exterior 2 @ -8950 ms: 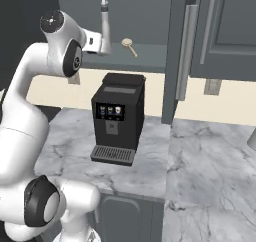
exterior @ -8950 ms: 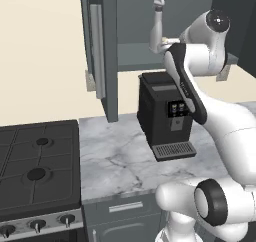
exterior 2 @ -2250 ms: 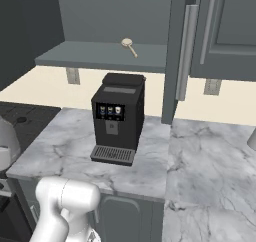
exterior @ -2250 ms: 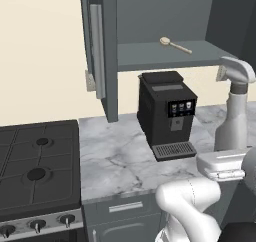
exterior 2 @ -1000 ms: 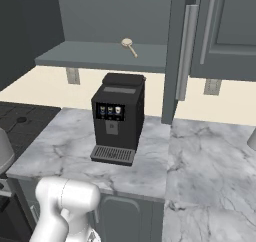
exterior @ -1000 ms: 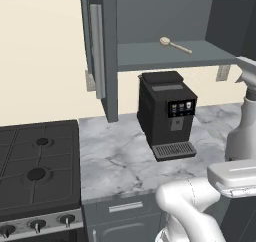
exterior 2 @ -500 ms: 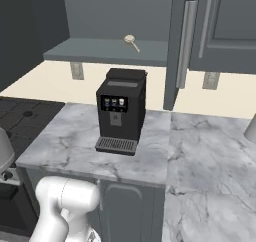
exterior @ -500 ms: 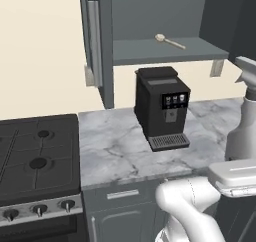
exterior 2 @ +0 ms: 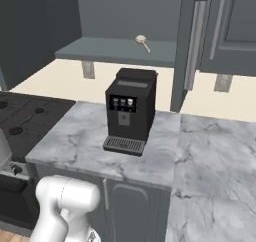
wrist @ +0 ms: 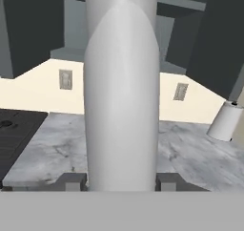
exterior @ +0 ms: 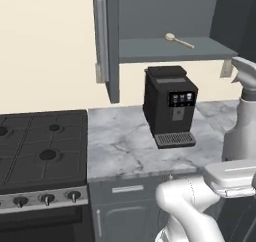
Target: Locate and retrieve the spray and dish brush from the cabinet. Place them next to the sink.
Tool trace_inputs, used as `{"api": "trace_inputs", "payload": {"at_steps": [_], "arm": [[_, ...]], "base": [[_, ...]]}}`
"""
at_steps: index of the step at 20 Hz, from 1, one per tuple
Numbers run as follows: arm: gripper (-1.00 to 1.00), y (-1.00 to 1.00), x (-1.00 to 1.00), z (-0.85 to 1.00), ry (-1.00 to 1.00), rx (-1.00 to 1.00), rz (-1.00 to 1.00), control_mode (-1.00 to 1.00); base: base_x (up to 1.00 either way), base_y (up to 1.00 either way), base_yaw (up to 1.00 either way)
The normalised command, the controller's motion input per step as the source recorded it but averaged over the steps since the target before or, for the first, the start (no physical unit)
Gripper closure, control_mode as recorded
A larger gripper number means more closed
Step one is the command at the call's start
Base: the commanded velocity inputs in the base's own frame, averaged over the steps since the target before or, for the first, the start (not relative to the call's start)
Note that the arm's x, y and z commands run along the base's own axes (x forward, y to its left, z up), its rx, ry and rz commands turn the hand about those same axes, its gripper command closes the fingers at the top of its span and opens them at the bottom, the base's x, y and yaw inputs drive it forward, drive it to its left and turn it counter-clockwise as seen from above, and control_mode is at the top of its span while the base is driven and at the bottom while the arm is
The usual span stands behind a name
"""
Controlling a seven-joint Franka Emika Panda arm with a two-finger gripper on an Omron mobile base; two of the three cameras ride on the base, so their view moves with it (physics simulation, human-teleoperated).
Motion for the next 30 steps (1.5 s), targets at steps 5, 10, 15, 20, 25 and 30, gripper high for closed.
{"api": "trace_inputs", "payload": {"at_steps": [5, 10, 15, 20, 25, 30], "arm": [[1.00, 0.00, 0.00, 0.00, 0.00, 0.00, 0.00, 1.00], [1.00, 0.00, 0.00, 0.00, 0.00, 0.00, 0.00, 1.00], [1.00, 0.00, 0.00, 0.00, 0.00, 0.00, 0.00, 1.00], [1.00, 0.00, 0.00, 0.00, 0.00, 0.00, 0.00, 1.00], [1.00, 0.00, 0.00, 0.00, 0.00, 0.00, 0.00, 1.00], [1.00, 0.00, 0.00, 0.00, 0.00, 0.00, 0.00, 1.00]], "base": [[0.03, 0.10, 0.44], [0.04, 0.15, 0.50], [0.04, 0.15, 0.50], [0.02, 0.12, 0.50], [0.00, 0.12, 0.50], [0.06, 0.14, 0.50]]}}
